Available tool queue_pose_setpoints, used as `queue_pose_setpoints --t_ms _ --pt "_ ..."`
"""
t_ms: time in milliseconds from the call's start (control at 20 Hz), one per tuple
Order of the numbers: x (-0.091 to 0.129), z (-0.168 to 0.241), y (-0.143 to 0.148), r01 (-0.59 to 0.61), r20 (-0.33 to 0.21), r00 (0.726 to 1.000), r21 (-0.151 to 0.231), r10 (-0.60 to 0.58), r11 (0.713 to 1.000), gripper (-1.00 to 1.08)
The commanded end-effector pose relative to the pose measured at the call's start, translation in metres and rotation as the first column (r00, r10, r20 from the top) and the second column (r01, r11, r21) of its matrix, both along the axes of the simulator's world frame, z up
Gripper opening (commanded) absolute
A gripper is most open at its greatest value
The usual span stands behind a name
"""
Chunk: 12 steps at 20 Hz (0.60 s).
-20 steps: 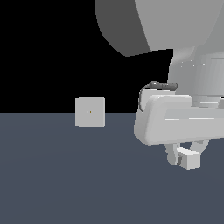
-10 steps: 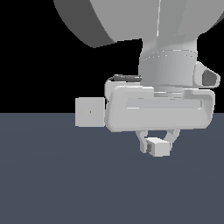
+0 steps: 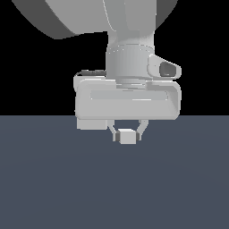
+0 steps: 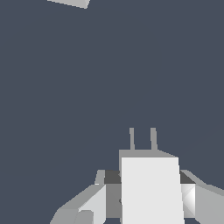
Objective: Plug the charger into the wall socket.
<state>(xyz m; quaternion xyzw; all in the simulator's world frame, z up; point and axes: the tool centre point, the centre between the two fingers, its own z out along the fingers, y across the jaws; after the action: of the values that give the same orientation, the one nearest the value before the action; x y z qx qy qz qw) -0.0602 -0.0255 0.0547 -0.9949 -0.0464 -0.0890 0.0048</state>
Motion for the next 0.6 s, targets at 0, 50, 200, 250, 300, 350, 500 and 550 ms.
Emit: queue_pose_setpoints --t_ms 0,50,200,250,300,350,500,550 --pt "0.006 0.005 0.014 0.03 0.0 1.0 0.0 -0.03 1.0 -1.0" --pt "0.009 0.008 0.02 0.041 0.0 0.999 0.0 -0.041 0.999 -1.0" --pt "0.017 0.014 0.036 0.074 0.0 0.997 -0.001 -0.074 0.997 -1.0" --pt "0.02 0.016 0.041 0.086 0.0 0.996 -0.001 -0.086 0.996 -1.0" --pt "0.023 0.018 0.047 0.097 0.0 0.995 -0.001 -0.097 0.995 -1.0" --pt "0.026 0.02 0.052 0.108 0.0 0.994 -0.001 -0.108 0.994 -1.0" --pt "0.036 0.026 0.068 0.143 0.0 0.99 -0.001 -0.143 0.99 -1.0" --pt "0.039 0.028 0.073 0.153 0.0 0.988 -0.002 -0.153 0.988 -1.0"
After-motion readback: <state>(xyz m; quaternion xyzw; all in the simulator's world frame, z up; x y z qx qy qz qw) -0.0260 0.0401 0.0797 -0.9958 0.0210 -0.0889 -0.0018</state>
